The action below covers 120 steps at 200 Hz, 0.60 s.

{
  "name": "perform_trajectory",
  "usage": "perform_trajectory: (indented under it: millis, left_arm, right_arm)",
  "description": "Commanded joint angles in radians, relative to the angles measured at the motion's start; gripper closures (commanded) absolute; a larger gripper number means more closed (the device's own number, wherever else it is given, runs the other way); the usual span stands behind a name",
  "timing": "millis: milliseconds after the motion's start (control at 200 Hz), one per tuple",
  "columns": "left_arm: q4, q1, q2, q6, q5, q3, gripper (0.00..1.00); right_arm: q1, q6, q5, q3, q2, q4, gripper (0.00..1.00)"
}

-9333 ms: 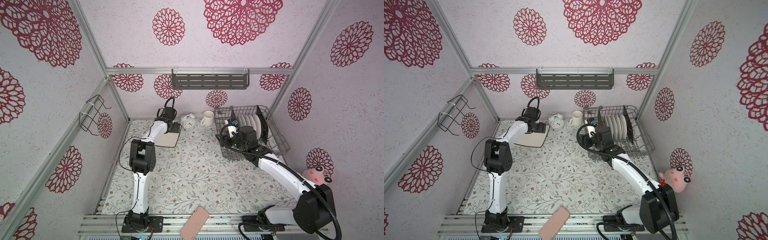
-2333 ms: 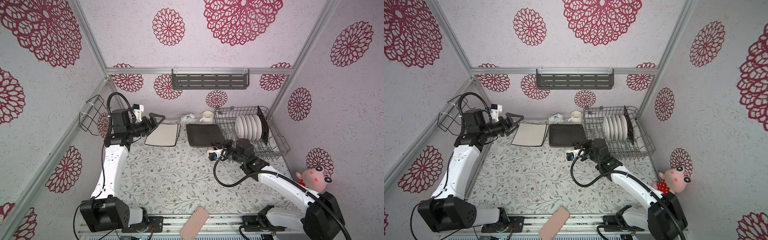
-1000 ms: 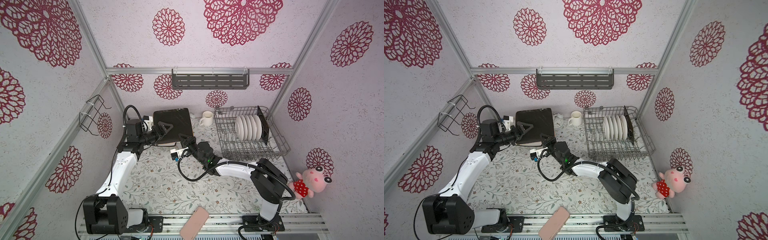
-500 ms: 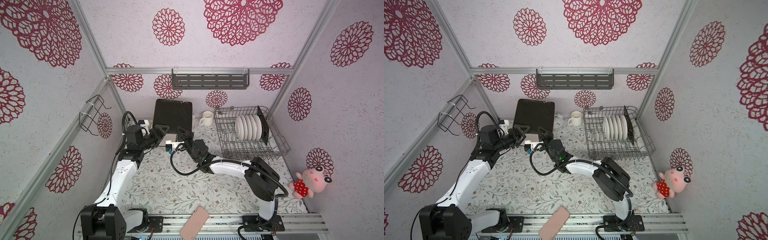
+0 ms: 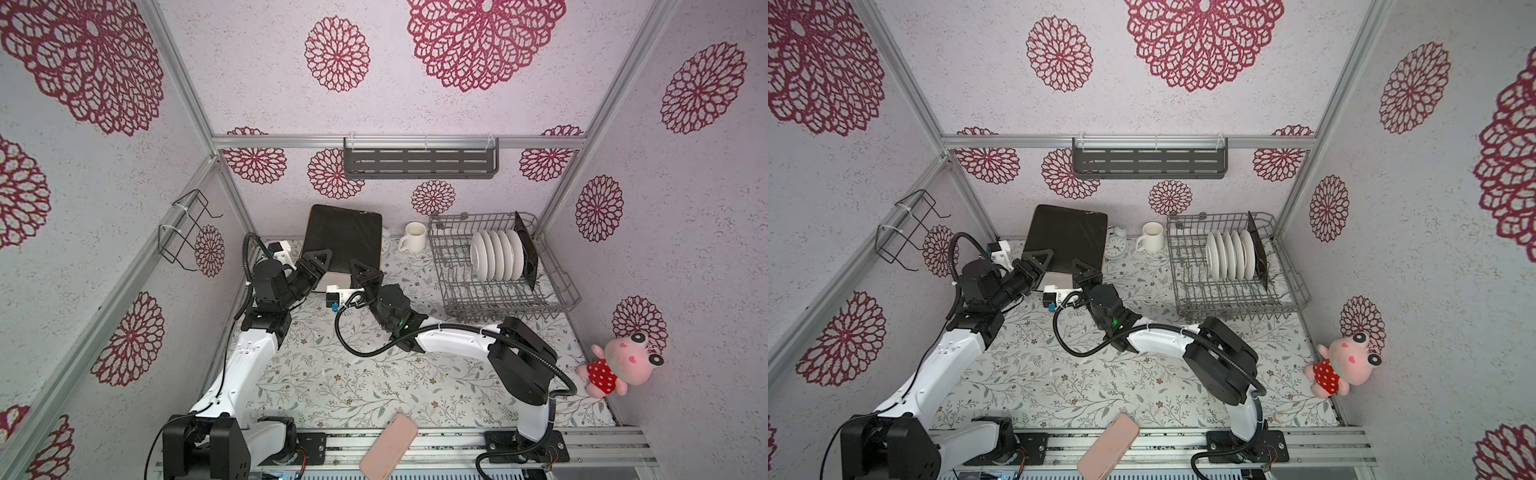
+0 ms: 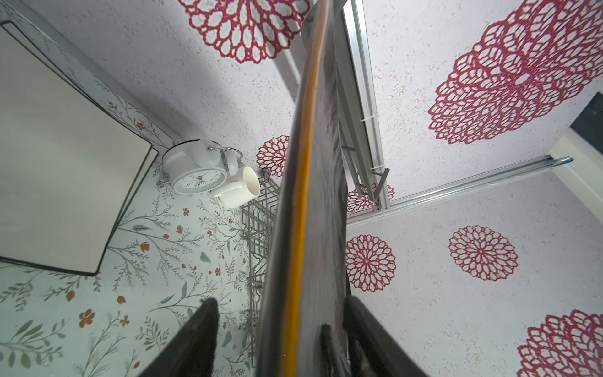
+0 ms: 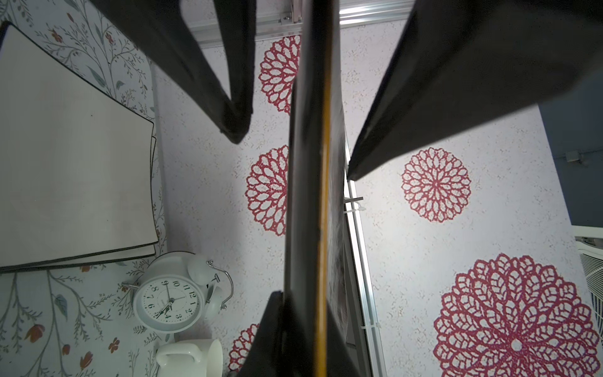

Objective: Unload the plates from the dish rack
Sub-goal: Place the plate among the plates.

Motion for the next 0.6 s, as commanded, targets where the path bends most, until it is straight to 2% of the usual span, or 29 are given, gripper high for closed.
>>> perform_trajectory:
  millis: [0,125,405,535,595]
  left_arm:
    - [0.142,-0.016,0.024,-0.034,-0.041,-0.039,0.49]
    - [0.26,-0.025,0.052,-0.069,-0.055,-0.083,0.6]
    - [0.309,-0.032,0.077,-0.04,-0.125,-0.112,0.73]
    - [0.33,-0.032,0.089,-0.045,-0.149,-0.128,0.89]
    - [0.34,-0.034,0.095,-0.046,-0.159,-0.136,0.93]
  right_arm:
    - [0.032,0.048,0.013,0.133,-0.008,0.215,1.0]
    - [0.038,0.067,0.022,0.174,0.032,0.211,1.0]
    - [0.037,0.097,0.012,0.164,0.041,0.213,1.0]
    - [0.032,0.1,0.006,0.164,0.044,0.21,1.0]
    - [0.029,0.104,0.005,0.168,0.05,0.212,1.0]
